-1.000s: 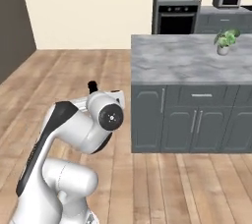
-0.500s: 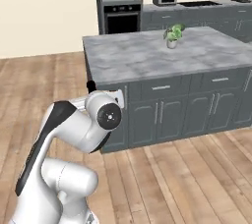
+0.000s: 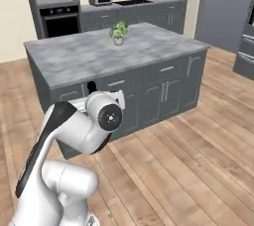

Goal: Place the large bottle from the dining counter next to the other large bottle outside the sink, and place the small bottle from the dining counter next to the other small bottle inside the sink.

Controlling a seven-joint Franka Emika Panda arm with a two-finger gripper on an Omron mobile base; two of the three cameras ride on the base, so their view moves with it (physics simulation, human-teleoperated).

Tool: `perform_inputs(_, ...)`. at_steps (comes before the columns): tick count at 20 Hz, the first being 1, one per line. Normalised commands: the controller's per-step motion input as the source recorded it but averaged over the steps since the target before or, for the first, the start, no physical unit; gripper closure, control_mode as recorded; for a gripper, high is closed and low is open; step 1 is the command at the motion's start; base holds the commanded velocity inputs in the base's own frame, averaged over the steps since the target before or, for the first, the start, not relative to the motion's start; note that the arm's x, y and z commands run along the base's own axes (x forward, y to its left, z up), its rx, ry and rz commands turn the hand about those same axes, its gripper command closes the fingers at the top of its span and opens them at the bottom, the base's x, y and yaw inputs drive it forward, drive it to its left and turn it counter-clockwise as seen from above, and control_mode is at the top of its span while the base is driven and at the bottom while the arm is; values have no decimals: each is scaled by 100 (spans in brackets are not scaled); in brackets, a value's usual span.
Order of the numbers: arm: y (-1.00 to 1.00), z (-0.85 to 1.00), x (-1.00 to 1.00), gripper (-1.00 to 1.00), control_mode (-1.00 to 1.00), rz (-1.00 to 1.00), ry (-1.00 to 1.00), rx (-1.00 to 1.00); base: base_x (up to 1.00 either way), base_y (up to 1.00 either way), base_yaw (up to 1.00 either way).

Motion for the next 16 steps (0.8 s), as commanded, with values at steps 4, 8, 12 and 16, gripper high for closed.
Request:
perform_inputs(4,0,0,0,100,100,0,0,0,0,2,-50)
perform_inputs(8,0,0,0,100,100,0,0,0,0,1,-50)
perform_inputs(12,0,0,0,100,100,0,0,0,0,1,-50)
perform_inputs(16,0,0,0,100,100,0,0,0,0,0,-50)
